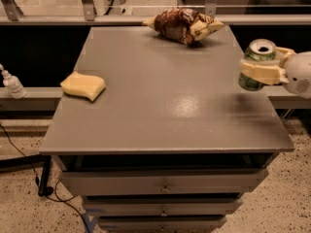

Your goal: Move green can near brown chip bag

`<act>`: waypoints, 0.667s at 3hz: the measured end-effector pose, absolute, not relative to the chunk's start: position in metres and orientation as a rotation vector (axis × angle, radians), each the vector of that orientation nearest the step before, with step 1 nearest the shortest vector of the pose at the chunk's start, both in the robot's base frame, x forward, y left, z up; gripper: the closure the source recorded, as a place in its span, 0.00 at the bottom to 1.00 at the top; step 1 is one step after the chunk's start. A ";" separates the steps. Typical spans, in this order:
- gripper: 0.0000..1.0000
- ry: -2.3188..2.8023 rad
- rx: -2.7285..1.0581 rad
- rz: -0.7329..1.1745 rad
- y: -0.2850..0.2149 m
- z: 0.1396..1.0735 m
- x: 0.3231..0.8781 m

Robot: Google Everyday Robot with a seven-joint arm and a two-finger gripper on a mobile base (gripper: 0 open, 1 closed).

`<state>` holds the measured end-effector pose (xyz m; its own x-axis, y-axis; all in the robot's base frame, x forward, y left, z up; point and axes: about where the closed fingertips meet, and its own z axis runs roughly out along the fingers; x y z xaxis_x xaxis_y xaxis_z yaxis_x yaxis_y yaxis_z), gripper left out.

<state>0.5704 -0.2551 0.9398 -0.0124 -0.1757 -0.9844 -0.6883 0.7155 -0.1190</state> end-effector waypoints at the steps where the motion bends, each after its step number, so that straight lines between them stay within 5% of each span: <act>1: 1.00 1.512 -0.665 0.447 -0.261 0.953 0.633; 2: 1.00 1.478 -0.612 0.436 -0.257 0.962 0.695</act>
Offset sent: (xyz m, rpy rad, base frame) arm 0.2014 0.0023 0.0329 0.1272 -0.1224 -0.1212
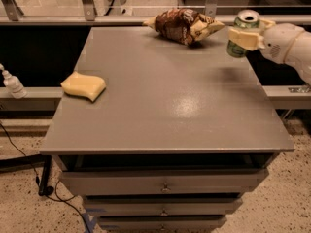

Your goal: Move green can near brown chip bag

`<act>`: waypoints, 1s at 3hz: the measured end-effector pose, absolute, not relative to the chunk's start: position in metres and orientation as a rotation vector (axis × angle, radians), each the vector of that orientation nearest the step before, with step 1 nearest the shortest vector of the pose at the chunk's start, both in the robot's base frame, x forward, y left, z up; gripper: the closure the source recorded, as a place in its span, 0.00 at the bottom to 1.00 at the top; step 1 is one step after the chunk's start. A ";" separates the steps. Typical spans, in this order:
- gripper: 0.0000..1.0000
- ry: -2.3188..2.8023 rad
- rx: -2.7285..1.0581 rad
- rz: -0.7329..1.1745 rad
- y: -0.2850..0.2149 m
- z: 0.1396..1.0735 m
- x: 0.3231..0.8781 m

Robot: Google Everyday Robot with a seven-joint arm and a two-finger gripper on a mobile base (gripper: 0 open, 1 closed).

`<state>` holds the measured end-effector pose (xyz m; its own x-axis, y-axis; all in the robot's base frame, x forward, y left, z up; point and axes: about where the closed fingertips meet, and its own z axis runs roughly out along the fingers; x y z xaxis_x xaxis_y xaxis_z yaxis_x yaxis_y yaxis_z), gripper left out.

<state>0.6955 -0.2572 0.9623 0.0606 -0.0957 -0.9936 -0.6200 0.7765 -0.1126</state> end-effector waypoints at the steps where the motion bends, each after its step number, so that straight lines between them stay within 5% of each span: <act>1: 1.00 1.479 -0.585 0.424 -0.249 0.961 0.747; 3: 1.00 1.527 -0.628 0.404 -0.225 0.936 0.802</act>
Offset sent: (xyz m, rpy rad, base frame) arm 0.1231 0.0376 -0.0282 -0.0325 0.0406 -0.0175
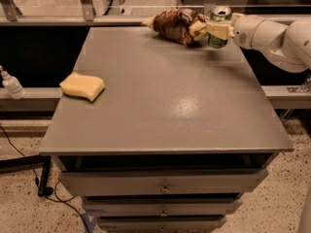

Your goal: Move green can near brown chip bag

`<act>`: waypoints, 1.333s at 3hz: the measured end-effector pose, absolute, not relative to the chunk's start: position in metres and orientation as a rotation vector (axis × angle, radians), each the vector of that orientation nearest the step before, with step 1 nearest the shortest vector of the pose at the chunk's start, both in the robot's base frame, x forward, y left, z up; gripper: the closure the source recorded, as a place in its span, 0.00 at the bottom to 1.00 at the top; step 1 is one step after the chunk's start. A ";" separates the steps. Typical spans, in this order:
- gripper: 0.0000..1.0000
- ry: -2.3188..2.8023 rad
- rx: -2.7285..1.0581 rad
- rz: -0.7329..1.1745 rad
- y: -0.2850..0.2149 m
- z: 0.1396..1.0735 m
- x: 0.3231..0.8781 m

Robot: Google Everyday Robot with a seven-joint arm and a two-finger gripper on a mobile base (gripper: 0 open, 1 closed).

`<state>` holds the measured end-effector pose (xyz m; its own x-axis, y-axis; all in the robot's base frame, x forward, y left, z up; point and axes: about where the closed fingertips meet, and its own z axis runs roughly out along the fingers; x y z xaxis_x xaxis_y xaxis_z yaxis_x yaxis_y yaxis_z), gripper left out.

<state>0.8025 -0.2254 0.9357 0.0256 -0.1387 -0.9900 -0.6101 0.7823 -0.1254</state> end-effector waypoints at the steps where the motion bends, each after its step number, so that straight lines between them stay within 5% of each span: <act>1: 0.84 1.542 -0.625 0.400 -0.225 0.924 0.818; 4: 0.13 1.578 -0.630 0.466 -0.211 0.901 0.816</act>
Offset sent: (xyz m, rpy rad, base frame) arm 0.0274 0.0028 -0.0348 0.0189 0.0525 -0.0057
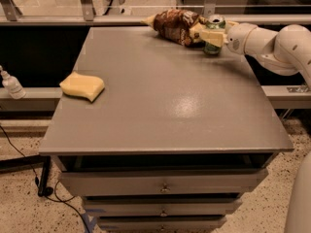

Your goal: Move green can near brown chip bag

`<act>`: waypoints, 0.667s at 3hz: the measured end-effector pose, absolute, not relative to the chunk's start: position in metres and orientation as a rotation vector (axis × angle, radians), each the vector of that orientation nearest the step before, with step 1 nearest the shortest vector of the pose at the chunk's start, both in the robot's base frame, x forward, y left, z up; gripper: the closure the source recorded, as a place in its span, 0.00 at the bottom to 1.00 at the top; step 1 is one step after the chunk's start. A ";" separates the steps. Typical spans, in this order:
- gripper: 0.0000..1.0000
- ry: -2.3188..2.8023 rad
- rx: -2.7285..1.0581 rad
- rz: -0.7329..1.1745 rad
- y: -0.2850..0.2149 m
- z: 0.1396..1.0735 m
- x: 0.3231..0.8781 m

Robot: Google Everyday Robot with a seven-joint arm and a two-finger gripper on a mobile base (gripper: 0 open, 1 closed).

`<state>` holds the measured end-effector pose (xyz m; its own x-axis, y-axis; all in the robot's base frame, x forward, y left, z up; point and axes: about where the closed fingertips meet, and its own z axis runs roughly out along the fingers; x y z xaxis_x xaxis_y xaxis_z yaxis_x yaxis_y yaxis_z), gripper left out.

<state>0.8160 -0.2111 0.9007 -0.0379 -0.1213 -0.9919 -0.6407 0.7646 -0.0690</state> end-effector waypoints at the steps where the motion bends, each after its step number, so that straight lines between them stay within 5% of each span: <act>1: 0.00 1.578 -0.647 0.504 -0.204 0.899 0.805; 2: 0.00 1.569 -0.660 0.543 -0.201 0.902 0.788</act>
Offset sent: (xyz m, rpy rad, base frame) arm -0.0519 0.0046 0.0062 0.0467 0.0226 0.0965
